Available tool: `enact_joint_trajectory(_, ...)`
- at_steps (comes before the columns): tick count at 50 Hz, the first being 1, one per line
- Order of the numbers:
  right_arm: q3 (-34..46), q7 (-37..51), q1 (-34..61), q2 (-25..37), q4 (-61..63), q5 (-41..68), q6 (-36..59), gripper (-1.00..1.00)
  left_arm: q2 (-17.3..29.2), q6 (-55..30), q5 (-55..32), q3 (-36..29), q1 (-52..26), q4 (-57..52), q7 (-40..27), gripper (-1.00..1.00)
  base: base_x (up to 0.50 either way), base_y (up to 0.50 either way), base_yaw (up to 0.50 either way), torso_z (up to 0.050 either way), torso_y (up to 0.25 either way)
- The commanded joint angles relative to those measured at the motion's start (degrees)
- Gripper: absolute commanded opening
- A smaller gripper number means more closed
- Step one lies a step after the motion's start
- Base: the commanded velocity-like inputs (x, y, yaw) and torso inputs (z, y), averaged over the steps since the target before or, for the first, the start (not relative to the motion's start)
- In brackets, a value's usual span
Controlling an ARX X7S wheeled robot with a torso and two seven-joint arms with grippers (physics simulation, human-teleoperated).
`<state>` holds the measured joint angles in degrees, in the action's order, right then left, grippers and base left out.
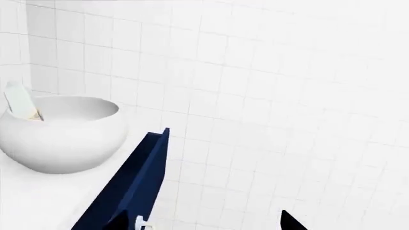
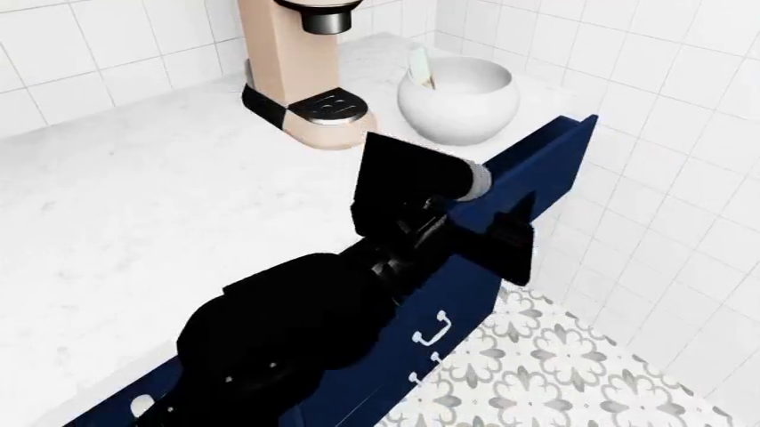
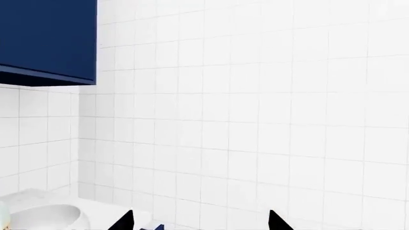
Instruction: Place the bar in the bowl and close the drawer.
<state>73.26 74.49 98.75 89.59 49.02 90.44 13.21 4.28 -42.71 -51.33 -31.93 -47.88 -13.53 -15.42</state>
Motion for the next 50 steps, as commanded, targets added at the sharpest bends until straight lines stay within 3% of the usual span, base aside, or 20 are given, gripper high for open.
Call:
enact_joint_trajectory(1,0.7,0.4,-1.3,0.4,0.7,-0.8,-1.3,1.0,-4.1,9.0,-2.7,-13.7,-2.2,13.1,2.4,1.0,0.0,0.0,0.0,0.0,0.0)
enact_joint_trajectory(7,1.5,0.4,-2.4,0.4,0.8,-2.0,-2.4,1.0,-4.2,20.9,-8.3,-30.0,-7.3,24.4,1.7,1.0,0.0,0.0,0.0,0.0,0.0)
enact_joint_trajectory(12,2.0,0.3,-3.1,0.4,1.0,-2.8,-3.1,1.0,-4.3,34.7,-20.2,-49.9,-14.7,33.0,0.1,1.0,0.0,0.0,0.0,0.0,0.0)
enact_joint_trajectory(15,2.4,0.5,-3.6,0.4,1.2,-3.2,-4.0,1.0,-4.3,38.6,-24.2,-56.7,-16.3,35.2,0.0,1.0,0.0,0.0,0.0,0.0,0.0)
enact_joint_trajectory(35,4.2,1.0,-6.2,0.4,2.1,-5.6,-7.5,1.0,-4.3,35.1,-18.0,-57.2,-11.0,45.7,3.7,1.0,0.0,0.0,0.0,0.0,0.0)
enact_joint_trajectory(50,5.3,1.5,-7.9,0.4,2.6,-7.4,-8.9,1.0,-4.3,35.4,-19.2,-57.0,-8.6,55.8,4.0,1.0,0.0,0.0,0.0,0.0,0.0)
